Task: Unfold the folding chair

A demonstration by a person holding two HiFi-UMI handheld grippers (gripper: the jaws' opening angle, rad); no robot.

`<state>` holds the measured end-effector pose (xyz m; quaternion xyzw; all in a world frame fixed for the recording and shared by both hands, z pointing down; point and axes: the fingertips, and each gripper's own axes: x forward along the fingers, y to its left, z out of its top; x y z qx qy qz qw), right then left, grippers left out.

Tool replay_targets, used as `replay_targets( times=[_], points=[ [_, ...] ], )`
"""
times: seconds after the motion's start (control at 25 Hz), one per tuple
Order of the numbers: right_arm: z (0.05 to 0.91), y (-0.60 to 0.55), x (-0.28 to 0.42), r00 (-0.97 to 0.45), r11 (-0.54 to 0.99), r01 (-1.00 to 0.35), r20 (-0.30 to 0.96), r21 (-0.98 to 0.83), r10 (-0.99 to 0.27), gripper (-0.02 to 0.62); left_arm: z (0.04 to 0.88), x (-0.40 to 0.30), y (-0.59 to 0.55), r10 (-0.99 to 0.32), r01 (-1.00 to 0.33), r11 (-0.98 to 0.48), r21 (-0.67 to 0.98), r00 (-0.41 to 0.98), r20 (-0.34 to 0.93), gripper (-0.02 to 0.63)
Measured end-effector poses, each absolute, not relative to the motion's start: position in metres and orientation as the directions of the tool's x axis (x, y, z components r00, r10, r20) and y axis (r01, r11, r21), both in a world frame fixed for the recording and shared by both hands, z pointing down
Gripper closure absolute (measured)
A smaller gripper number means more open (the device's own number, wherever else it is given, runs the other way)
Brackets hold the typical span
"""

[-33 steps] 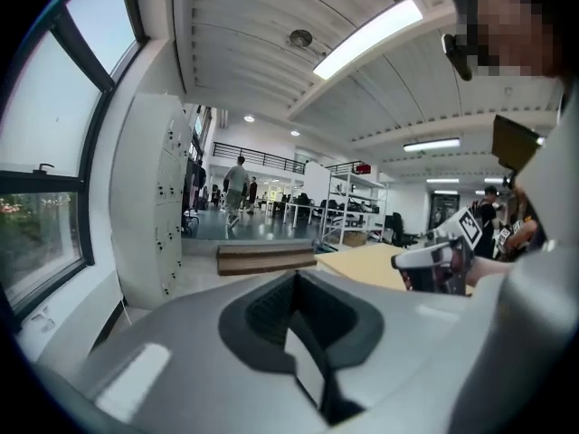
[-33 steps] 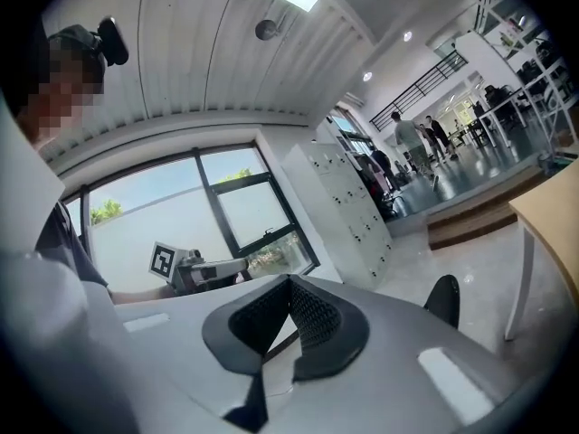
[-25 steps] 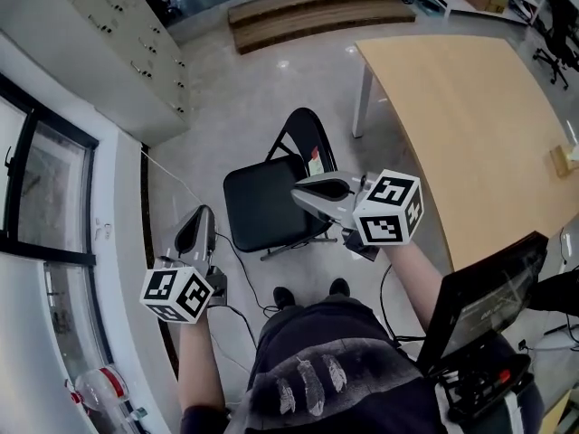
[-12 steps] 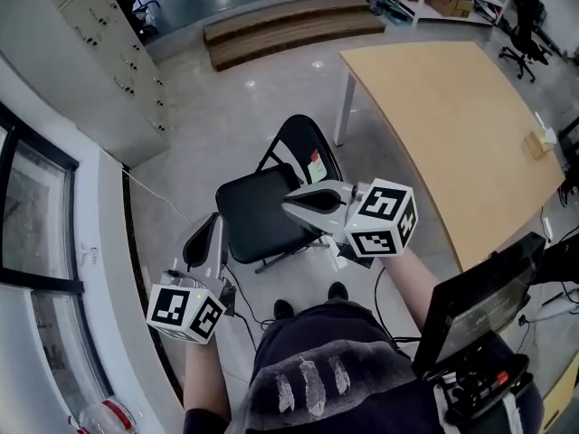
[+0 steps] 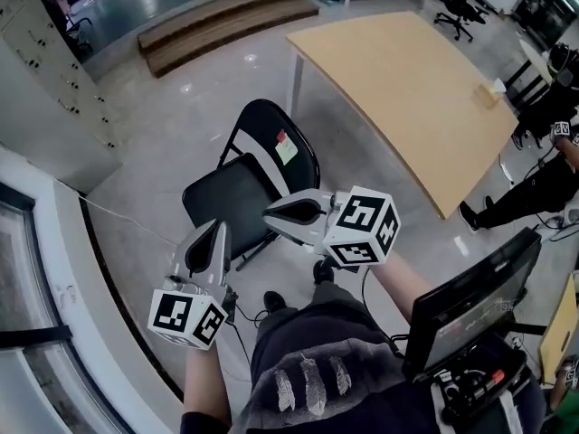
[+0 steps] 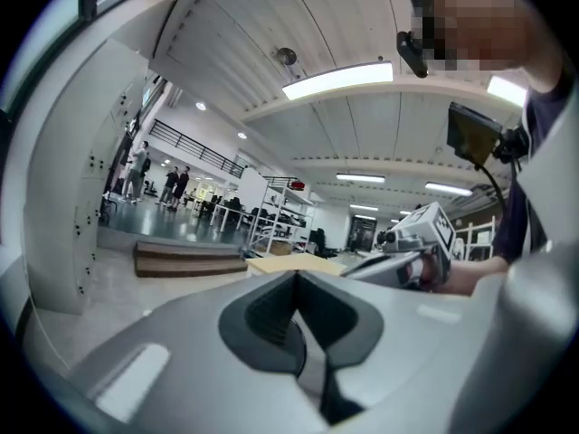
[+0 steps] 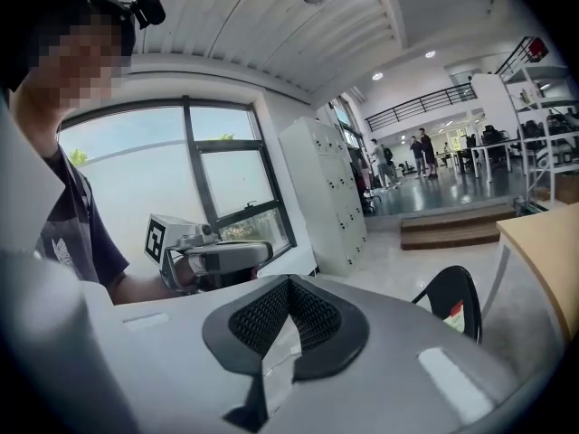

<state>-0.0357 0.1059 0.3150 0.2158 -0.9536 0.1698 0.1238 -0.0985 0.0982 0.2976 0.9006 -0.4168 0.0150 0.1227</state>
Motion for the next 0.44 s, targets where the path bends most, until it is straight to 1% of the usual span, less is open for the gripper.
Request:
replay_targets(
  times=[0.2,0.44],
  points=[
    [0.317,0.124,-0.016,-0.837,0.806,-0.526,0.337,-0.273,-0.432,0.594,0.3,-0.071,0.104,-0.671,-0.68,-0.693,0.241,0.73,0.131,0.604],
    [0.305,0.152,0.021,-0.828,0.784,-0.55,0.306,-0.287,-0.469,0.594,0.291,-0.029,0.137,-0.631,-0.646,-0.731,0.219,0.762,0.144,0.605]
  ],
)
